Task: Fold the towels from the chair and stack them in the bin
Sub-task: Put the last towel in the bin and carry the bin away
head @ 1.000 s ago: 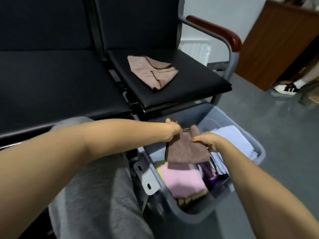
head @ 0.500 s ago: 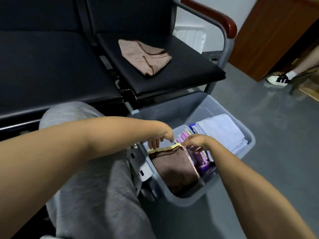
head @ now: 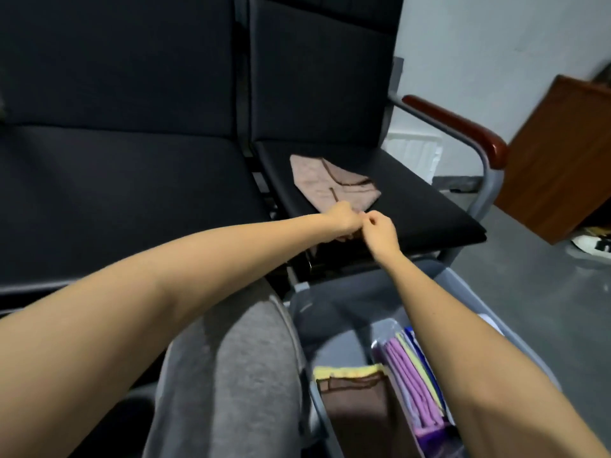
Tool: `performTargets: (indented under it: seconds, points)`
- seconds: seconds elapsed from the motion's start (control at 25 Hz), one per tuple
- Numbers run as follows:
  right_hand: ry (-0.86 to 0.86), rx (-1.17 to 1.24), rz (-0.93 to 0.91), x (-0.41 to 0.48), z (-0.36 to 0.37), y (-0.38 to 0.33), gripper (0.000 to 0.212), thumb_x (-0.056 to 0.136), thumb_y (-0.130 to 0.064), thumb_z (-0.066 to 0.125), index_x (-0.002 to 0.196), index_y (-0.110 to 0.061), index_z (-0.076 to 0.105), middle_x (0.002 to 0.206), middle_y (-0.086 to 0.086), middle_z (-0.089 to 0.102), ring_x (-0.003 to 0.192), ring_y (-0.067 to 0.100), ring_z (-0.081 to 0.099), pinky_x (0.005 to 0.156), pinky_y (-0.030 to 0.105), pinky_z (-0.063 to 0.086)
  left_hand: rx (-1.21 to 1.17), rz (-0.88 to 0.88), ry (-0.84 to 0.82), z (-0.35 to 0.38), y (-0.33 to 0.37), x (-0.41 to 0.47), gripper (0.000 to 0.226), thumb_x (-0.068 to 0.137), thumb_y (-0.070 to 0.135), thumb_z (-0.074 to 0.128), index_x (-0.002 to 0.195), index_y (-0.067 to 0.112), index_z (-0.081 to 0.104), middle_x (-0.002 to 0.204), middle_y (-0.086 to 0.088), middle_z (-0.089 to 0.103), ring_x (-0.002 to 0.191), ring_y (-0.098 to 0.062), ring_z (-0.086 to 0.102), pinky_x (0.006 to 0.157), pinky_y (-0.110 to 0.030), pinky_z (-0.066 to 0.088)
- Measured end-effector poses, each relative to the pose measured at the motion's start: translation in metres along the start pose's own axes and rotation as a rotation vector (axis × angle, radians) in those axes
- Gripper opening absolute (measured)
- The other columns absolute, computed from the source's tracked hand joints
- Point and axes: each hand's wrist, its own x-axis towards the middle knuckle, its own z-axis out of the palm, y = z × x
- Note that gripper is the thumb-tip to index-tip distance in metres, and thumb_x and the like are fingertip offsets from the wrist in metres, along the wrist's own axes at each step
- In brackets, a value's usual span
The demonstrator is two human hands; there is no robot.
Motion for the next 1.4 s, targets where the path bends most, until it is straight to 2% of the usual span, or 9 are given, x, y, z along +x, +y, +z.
performTargets:
  seconds: [0.08, 0.2, 0.44, 0.56, 0.76, 0.88, 1.04, 1.2, 1.4]
  points:
    - [-0.081, -0.142, -0.055, 0.023, 0.016, -0.011, 0.014, 0.093, -0.022, 0.05, 0.092, -0.011, 0.059, 0.099, 0.013, 0.061, 0.094, 0.029, 0.056, 0.072, 0.034, 0.042, 0.269, 0.103, 0.096, -0.027, -0.013, 0.019, 0.022, 0.09, 0.014, 0.048, 0.105, 0.001, 0.058, 0.112, -0.015, 0.062, 0.105, -0.028, 0.058, 0.083, -0.034, 0.046]
    - [-0.267, -0.468, -0.073, 0.044, 0.037, -0.01, 0.05, 0.093, -0.022, 0.046, 0.142, -0.023, 0.036, 0.147, 0.011, 0.032, 0.134, 0.033, 0.032, 0.106, 0.04, 0.031, 0.516, 0.129, 0.001, -0.039, -0.043, 0.038, 0.033, 0.092, 0.023, 0.047, 0.121, 0.009, 0.052, 0.127, -0.012, 0.056, 0.119, -0.031, 0.052, 0.097, -0.038, 0.043]
    - [-0.401, -0.81, -0.249, 0.078, 0.024, -0.023, 0.04, 0.089, -0.025, 0.055, 0.128, -0.018, 0.053, 0.13, 0.012, 0.053, 0.122, 0.031, 0.046, 0.1, 0.035, 0.038, 0.752, 0.148, 0.089, -0.039, -0.049, 0.04, 0.047, 0.086, 0.053, 0.05, 0.119, 0.019, 0.055, 0.123, -0.005, 0.061, 0.113, -0.028, 0.054, 0.086, -0.035, 0.041]
    - [-0.248, -1.02, -0.403, 0.074, 0.013, -0.039, 0.039, 0.088, -0.044, 0.054, 0.117, -0.018, 0.061, 0.122, 0.008, 0.055, 0.117, 0.028, 0.046, 0.093, 0.036, 0.037, 0.837, 0.116, 0.111, -0.044, -0.04, 0.041, 0.045, 0.086, 0.047, 0.056, 0.115, 0.013, 0.059, 0.119, -0.005, 0.062, 0.11, -0.027, 0.058, 0.08, -0.032, 0.043]
    - [-0.272, -0.855, -0.489, 0.062, 0.036, -0.062, 0.029, 0.084, -0.036, 0.06, 0.103, -0.014, 0.063, 0.115, 0.008, 0.062, 0.112, 0.027, 0.052, 0.087, 0.033, 0.035, 0.222, 0.01, 0.331, -0.094, -0.064, 0.035, 0.014, 0.082, 0.006, 0.052, 0.091, 0.011, 0.06, 0.102, -0.015, 0.065, 0.093, -0.028, 0.06, 0.076, -0.031, 0.047]
    - [-0.274, -0.702, -0.433, 0.063, 0.045, -0.088, 0.031, 0.085, -0.038, 0.06, 0.105, -0.014, 0.061, 0.113, 0.009, 0.064, 0.111, 0.028, 0.055, 0.087, 0.033, 0.037, -0.319, -0.037, 0.439, -0.13, -0.076, 0.032, 0.027, 0.08, -0.006, 0.037, 0.067, 0.017, 0.044, 0.07, -0.01, 0.052, 0.07, -0.024, 0.051, 0.061, -0.034, 0.047]
    - [-0.034, -0.671, -0.63, 0.065, 0.069, -0.144, 0.038, 0.088, -0.051, 0.055, 0.095, -0.018, 0.071, 0.097, 0.01, 0.06, 0.102, 0.032, 0.055, 0.079, 0.037, 0.039, -0.487, 0.063, 0.459, -0.195, -0.077, 0.007, 0.023, 0.084, -0.002, 0.05, 0.07, 0.014, 0.042, 0.065, -0.002, 0.046, 0.059, -0.014, 0.044, 0.048, -0.024, 0.035]
    - [-0.194, -0.191, -0.508, 0.066, 0.109, -0.202, 0.028, 0.09, -0.037, 0.057, 0.083, -0.011, 0.066, 0.09, 0.012, 0.065, 0.096, 0.035, 0.06, 0.072, 0.036, 0.041, 0.245, 0.003, 0.383, -0.263, -0.103, -0.02, 0.038, 0.078, 0.017, 0.07, 0.105, 0.009, 0.045, 0.105, -0.01, 0.054, 0.094, -0.024, 0.056, 0.075, -0.032, 0.049]
    - [-0.239, -0.535, -0.649, 0.054, 0.156, -0.25, 0.047, 0.086, -0.062, 0.05, 0.09, -0.016, 0.058, 0.092, 0.002, 0.064, 0.093, 0.027, 0.06, 0.068, 0.032, 0.04, 0.695, -0.285, 0.356, -0.337, -0.147, -0.061, 0.033, 0.084, 0.012, 0.051, 0.117, 0.012, 0.058, 0.116, -0.012, 0.062, 0.103, -0.031, 0.059, 0.074, -0.032, 0.045]
